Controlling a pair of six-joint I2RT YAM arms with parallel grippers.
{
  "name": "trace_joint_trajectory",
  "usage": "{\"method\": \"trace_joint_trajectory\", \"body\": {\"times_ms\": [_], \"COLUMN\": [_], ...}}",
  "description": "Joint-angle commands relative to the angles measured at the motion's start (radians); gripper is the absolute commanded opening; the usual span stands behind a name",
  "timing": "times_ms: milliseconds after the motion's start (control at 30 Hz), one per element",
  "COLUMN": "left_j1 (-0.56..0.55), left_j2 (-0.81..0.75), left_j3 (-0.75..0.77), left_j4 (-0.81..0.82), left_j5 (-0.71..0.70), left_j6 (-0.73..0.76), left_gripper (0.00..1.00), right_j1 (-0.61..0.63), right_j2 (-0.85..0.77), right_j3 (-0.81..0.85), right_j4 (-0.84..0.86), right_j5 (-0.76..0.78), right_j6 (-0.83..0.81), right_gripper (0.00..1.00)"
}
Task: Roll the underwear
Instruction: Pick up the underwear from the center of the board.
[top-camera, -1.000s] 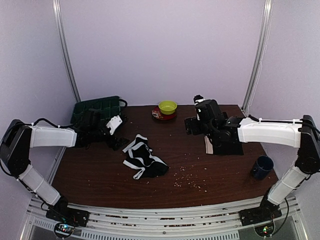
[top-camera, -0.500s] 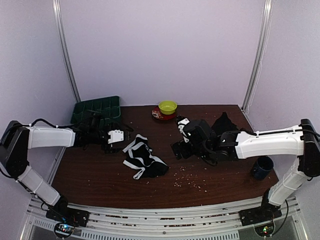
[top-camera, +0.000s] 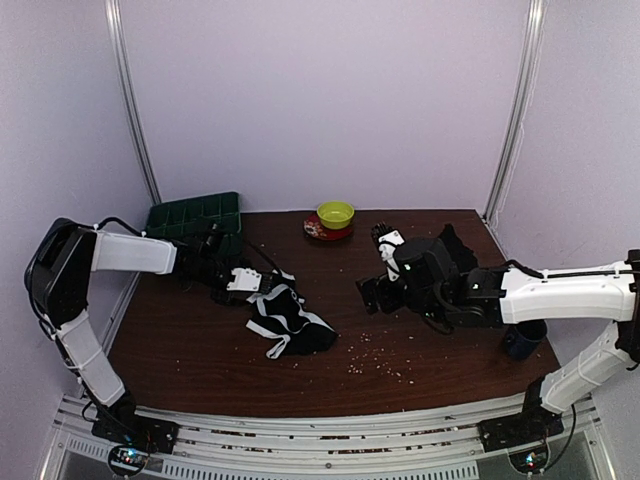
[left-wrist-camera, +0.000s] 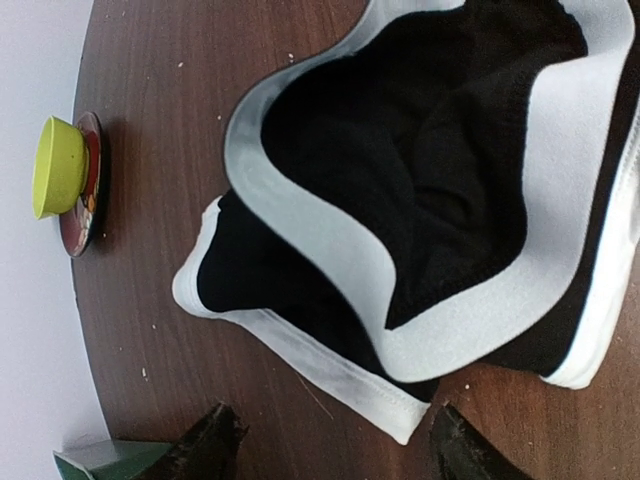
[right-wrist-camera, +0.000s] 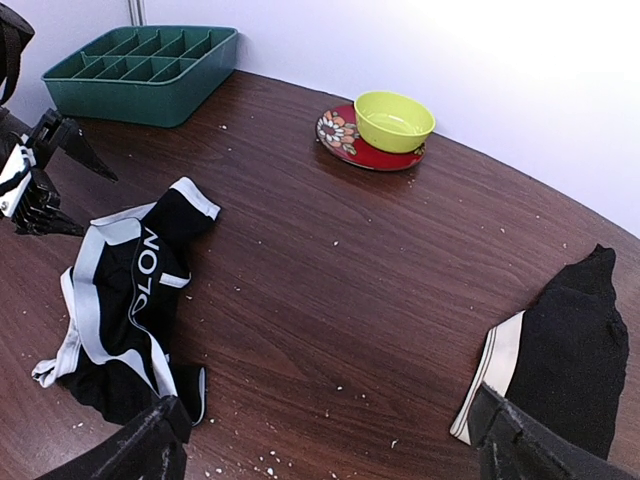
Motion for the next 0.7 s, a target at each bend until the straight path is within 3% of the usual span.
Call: {"method": "trace_joint_trajectory", "body": {"times_ms": [0,400,667], "left_j1": [-0.028,-0.088,-0.116], "left_j2": [0.013,0.014,-0.001], "left_j3": [0.017,-0.008,-0.019], "left_j4": [-0.019,-0.006,0.031], "left_j5": [-0.004,-0.026,-0.043], "left_j6": [0.032,0.023,0.001], "left_gripper": [0.66,0.50,0.27], "right_j1": [-0.002,-0.002,-0.003], "right_j2": [0.002,0.020,0.032], "right_j3": [-0.010,-0.009,-0.007], "right_j4": [0.010,0.007,0.007], "right_j5": [0.027,0.043,0.043], "right_j6": [0.003,0.000,0.000], "right_gripper": [1.00,1.00,1.00]}}
